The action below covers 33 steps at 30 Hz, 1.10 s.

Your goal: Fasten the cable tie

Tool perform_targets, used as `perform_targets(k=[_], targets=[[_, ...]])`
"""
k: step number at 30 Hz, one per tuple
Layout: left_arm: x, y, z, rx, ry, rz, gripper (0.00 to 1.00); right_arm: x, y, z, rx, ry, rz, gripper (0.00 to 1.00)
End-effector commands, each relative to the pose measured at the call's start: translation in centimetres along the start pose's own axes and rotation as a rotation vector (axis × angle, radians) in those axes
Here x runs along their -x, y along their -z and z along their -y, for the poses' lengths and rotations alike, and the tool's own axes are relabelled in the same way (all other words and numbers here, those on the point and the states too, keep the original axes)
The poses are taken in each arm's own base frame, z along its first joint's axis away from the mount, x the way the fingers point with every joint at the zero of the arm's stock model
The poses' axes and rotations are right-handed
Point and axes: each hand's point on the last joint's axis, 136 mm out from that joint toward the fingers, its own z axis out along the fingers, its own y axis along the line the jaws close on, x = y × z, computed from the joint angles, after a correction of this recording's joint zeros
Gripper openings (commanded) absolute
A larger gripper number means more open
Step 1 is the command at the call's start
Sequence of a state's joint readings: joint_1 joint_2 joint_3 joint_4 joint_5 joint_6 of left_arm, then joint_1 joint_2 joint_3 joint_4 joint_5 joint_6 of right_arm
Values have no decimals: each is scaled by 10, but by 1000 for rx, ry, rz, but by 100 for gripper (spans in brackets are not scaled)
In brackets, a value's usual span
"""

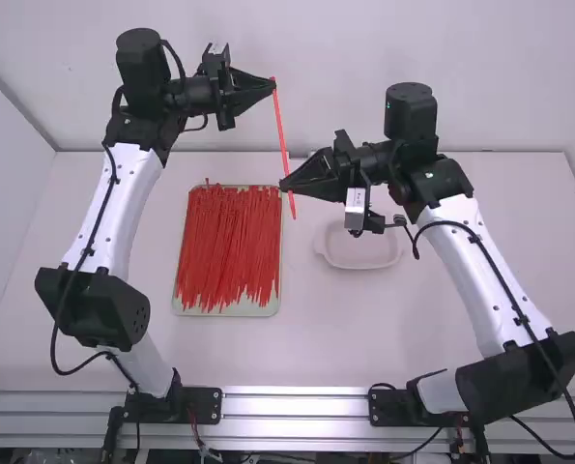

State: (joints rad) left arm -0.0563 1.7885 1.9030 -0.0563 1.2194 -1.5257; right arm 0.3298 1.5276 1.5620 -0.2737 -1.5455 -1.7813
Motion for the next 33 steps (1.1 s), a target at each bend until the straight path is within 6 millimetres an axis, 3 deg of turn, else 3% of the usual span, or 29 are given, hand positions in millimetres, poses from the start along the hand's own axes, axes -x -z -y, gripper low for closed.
perform_targets(k=[1, 5, 12, 15, 18, 23, 27, 33], targets=[[-7, 2, 14, -14, -66, -10, 2, 4, -3, -1, -1, -33, 26, 0], [-7, 2, 14, -13, -119, -10, 2, 4, -3, -1, -1, -91, 24, 0], [-8, 2, 14, -15, -459, -9, 2, 3, -3, 0, 2, -322, 23, 0], [-8, 2, 14, -16, -663, -8, 2, 3, -2, 0, 2, -471, 20, 0], [-12, 2, 14, -27, -881, -27, 2, 3, -2, -1, 5, -740, 19, 0], [-13, 2, 7, -15, -916, -39, 2, -4, 4, 2, -10, -1012, -16, 0], [-11, 1, 3, 1, -936, -31, 2, -15, 11, 3, -40, -1032, -75, 0], [-11, 1, 2, 1, -1162, -33, 2, -3, 7, 4, -9, -983, -4, 0]])
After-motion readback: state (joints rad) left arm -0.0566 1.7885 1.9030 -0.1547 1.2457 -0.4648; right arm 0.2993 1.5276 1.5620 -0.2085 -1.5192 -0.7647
